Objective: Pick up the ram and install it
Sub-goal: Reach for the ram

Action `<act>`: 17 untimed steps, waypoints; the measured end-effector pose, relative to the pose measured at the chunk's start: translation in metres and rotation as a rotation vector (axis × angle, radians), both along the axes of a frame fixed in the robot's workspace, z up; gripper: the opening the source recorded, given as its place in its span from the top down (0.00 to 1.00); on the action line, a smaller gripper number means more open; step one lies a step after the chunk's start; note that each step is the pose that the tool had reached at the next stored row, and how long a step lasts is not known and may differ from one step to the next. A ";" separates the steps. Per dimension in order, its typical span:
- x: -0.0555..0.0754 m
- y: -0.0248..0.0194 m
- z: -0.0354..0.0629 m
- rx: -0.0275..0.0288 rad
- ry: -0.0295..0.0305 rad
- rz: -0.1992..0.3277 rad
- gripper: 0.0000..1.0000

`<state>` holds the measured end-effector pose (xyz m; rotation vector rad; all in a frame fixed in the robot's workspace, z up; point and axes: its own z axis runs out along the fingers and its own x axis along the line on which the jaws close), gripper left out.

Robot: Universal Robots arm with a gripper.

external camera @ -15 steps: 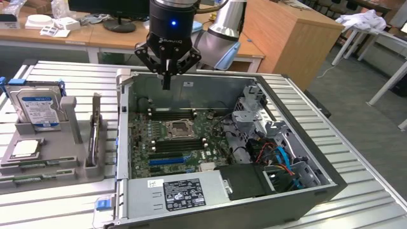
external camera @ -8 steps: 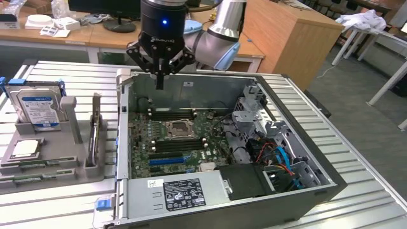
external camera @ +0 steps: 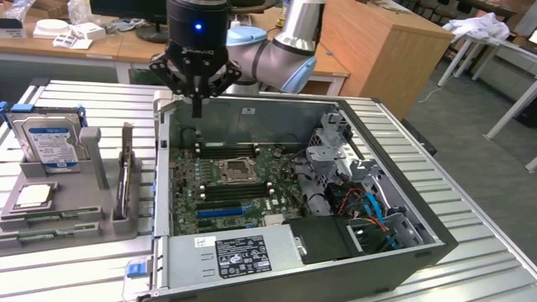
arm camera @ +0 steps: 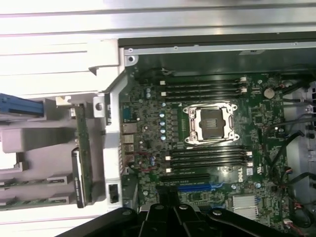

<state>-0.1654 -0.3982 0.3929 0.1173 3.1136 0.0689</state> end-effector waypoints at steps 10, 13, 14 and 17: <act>-0.034 0.0003 0.0000 -0.0001 0.0001 0.000 0.90; -0.045 0.0003 -0.0001 0.0000 0.0001 0.000 0.90; -0.049 0.0003 -0.0001 0.0000 0.0001 0.000 0.90; -0.060 0.0003 -0.0002 -0.0001 0.0001 0.000 0.90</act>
